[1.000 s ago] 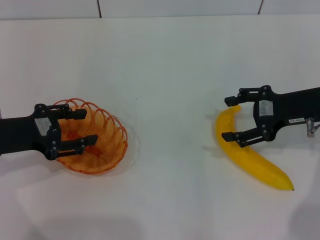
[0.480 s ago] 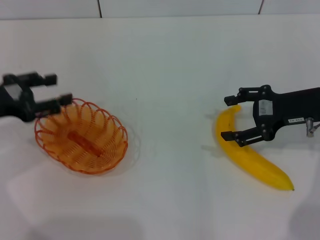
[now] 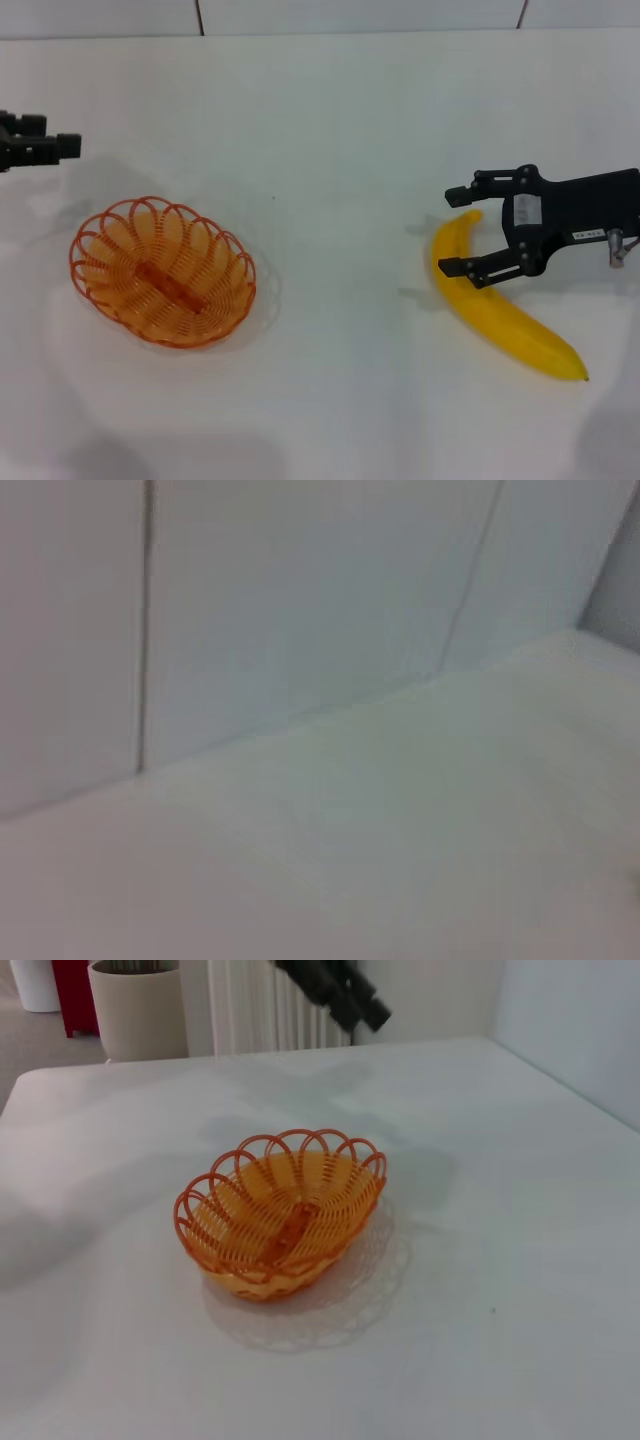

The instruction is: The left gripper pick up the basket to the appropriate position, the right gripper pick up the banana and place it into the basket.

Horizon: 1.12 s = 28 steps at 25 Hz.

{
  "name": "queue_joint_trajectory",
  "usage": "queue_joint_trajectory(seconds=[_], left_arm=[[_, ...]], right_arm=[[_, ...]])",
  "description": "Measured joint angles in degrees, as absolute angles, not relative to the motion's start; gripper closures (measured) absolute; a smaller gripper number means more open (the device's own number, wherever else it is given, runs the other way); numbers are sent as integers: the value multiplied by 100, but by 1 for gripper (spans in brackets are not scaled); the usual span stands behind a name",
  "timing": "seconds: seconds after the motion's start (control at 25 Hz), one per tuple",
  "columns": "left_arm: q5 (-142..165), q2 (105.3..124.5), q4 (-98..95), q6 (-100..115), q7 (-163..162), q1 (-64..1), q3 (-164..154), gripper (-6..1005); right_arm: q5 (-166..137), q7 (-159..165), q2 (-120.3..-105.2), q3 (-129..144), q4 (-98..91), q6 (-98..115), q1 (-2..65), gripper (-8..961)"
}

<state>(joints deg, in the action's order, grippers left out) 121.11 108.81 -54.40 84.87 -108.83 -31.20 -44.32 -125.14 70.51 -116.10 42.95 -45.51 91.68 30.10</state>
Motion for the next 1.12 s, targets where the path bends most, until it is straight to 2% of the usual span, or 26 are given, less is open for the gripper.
queue_joint_trajectory(seconds=[0.12,0.24,0.68,1.12], left_arm=[[12577,10775,-5061,8514,-11064,-3404,-4456,321],[13089,10785,-4808,8470,-11122,-3629,-4428,321],[13904,10999,-4760,8233,-11260,-3898,-4478,319],[14652,11379,-4633,7736,-11310,-4125,-4491,320]], right_arm=[[-12516,7054,-11610,4297,-4549,9166,3019,48],[-12532,7056,-11611,4298,-4539,9156,3026,48],[-12512,7058,-11619,4298,-4544,9176,3033,49],[-12519,7058,-11628,4298,-4521,9185,3079,49]])
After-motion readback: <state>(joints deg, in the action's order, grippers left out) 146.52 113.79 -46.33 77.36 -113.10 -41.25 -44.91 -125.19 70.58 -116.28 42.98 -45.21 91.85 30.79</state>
